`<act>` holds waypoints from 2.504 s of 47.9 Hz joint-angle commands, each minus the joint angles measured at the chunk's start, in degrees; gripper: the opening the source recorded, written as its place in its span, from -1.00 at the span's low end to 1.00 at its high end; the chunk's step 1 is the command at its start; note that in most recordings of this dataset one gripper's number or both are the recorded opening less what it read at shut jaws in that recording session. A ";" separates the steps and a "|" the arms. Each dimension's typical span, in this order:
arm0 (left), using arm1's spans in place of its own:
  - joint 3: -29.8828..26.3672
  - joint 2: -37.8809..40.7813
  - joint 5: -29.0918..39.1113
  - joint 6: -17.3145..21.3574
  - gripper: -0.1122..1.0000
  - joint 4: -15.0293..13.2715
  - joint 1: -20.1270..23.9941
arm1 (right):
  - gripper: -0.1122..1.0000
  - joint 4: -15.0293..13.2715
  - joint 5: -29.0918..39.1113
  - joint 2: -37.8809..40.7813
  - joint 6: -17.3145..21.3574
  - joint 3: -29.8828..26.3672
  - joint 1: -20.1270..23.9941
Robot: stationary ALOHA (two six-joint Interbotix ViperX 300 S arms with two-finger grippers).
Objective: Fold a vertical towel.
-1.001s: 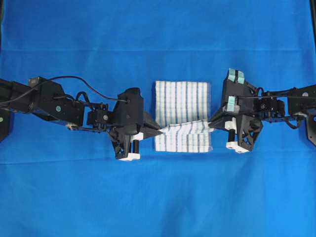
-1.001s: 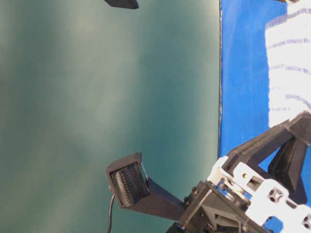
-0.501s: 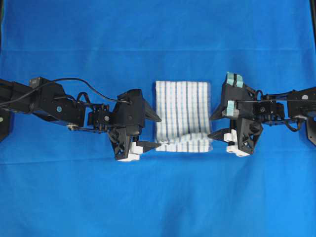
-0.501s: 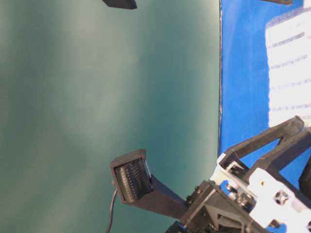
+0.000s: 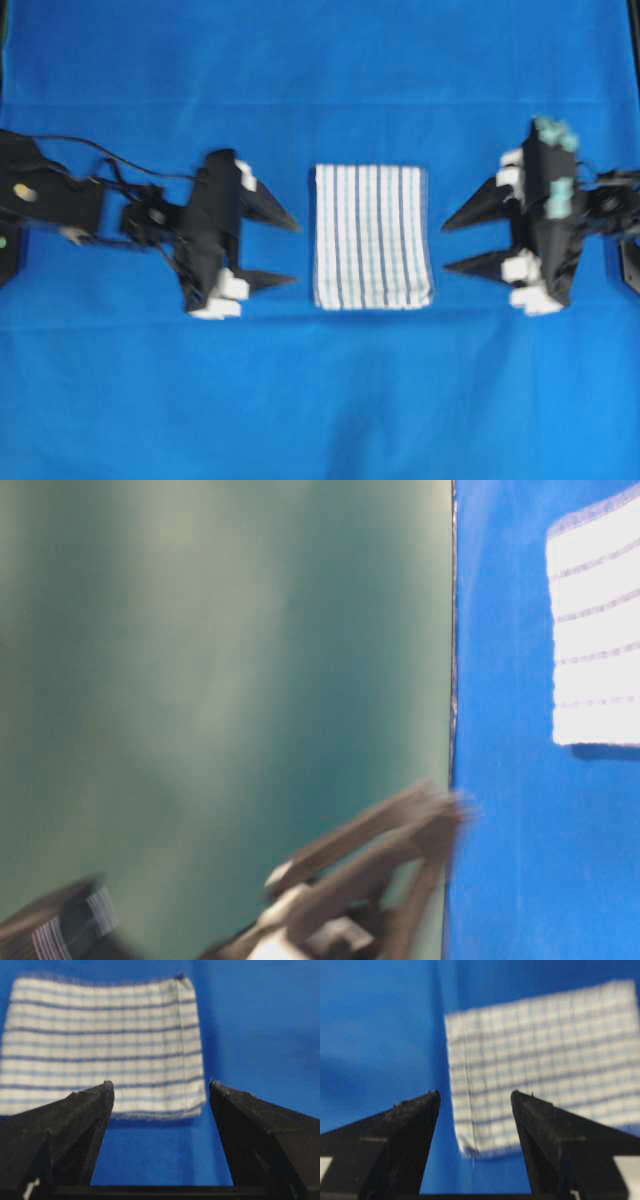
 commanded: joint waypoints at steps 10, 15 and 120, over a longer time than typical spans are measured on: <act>4.75 -15.73 -0.18 0.62 0.52 -0.09 -0.09 | 0.31 -5.10 2.81 -15.38 -0.18 -0.44 -1.58; 8.09 -22.59 -0.26 1.93 0.52 -0.09 0.26 | 0.31 -6.77 5.80 -19.86 -0.18 -0.97 -2.11; 32.78 -69.43 15.38 0.62 0.47 -0.09 8.00 | 0.29 -8.09 7.91 -43.07 0.70 16.52 -8.61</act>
